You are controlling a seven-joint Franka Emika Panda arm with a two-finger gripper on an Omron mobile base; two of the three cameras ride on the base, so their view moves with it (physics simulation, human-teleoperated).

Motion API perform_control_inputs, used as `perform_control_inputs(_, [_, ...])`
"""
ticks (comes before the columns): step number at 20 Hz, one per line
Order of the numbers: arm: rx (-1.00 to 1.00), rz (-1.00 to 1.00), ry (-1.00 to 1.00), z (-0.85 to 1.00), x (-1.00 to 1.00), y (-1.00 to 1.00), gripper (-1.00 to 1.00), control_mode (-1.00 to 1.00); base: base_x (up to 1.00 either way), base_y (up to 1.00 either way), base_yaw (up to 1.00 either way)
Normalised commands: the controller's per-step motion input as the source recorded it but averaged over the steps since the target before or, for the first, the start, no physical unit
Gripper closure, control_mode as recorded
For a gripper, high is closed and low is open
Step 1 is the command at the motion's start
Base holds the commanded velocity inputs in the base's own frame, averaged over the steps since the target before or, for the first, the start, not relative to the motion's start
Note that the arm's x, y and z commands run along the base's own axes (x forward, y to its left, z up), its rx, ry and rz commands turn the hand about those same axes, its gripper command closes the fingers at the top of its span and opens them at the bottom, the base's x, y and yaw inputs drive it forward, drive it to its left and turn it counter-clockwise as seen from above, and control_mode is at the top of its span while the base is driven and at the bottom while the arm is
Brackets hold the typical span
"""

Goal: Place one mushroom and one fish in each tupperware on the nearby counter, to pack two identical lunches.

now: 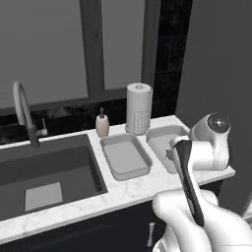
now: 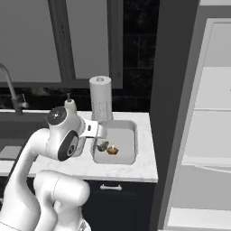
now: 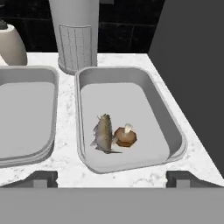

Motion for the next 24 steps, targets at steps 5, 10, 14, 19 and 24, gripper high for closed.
perform_control_inputs(5, [0.00, 0.00, 0.00, 0.00, 0.00, 0.00, -1.00, 1.00, -1.00, -0.71, 0.11])
perform_control_inputs(10, [0.00, 0.00, 0.00, 0.00, 0.00, 0.00, -1.00, 1.00, -1.00, -1.00, 0.04])
perform_control_inputs(14, [0.00, 0.00, 0.00, 0.00, 0.00, 0.00, -1.00, 1.00, -0.38, -1.00, -0.01])
perform_control_inputs(19, [0.00, 0.00, 0.00, 0.00, 0.00, 0.00, -1.00, 1.00, 0.39, -0.95, 0.00])
perform_control_inputs(24, [0.00, 0.00, 0.00, 0.00, 0.00, 0.00, -1.00, 1.00, 0.12, -0.39, 0.06])
